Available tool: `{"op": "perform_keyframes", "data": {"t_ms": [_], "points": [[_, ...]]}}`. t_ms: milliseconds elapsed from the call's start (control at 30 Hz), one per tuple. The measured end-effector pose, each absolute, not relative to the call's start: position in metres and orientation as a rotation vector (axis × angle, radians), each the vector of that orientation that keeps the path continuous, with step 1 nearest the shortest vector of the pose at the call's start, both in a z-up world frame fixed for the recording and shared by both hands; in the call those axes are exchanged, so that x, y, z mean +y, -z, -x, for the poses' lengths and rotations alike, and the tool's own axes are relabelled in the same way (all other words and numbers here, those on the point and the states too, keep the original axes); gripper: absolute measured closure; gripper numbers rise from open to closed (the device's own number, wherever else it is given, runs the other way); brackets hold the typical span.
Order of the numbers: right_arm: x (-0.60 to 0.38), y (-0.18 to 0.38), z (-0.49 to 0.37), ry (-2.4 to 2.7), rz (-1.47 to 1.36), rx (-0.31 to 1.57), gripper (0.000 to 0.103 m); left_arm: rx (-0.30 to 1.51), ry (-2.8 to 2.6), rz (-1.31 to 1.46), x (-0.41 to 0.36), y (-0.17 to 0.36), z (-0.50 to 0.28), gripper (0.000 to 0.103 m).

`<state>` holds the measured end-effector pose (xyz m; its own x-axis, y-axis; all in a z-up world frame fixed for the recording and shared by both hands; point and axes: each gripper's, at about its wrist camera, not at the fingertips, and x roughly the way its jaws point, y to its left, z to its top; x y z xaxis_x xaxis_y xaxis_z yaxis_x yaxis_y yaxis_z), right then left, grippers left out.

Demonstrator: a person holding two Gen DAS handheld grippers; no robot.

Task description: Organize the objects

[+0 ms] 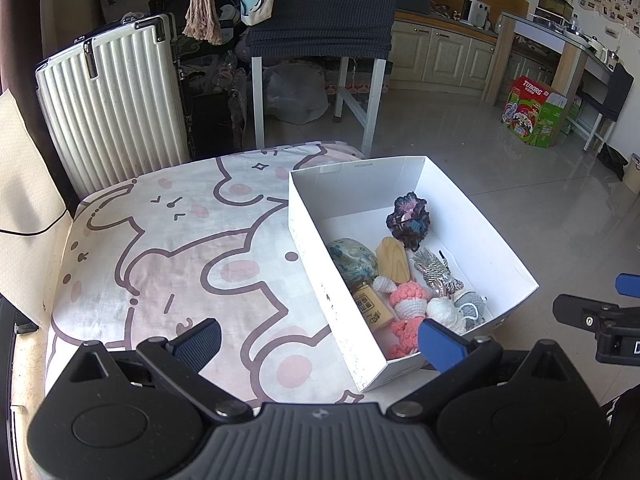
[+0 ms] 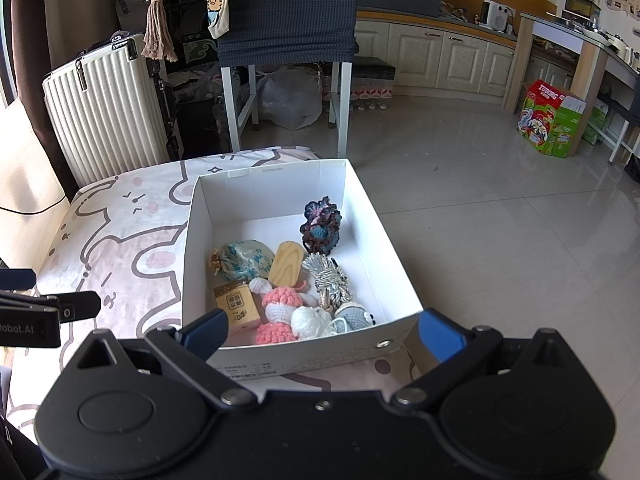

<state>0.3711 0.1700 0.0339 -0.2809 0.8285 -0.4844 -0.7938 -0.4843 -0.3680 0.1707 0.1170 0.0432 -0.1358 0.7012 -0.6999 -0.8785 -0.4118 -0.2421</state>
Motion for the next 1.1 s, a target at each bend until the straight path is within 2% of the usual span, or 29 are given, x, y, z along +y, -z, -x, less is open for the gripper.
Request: {"op": "perform_keyframes", "data": {"t_ms": [1100], "points": [[0.1703, -0.0332, -0.3724, -1.927, 0.771, -0.063, 0.000, 0.265, -1.768, 0.928, 0.1182, -0.0441, -0.1739, 0.000]]}}
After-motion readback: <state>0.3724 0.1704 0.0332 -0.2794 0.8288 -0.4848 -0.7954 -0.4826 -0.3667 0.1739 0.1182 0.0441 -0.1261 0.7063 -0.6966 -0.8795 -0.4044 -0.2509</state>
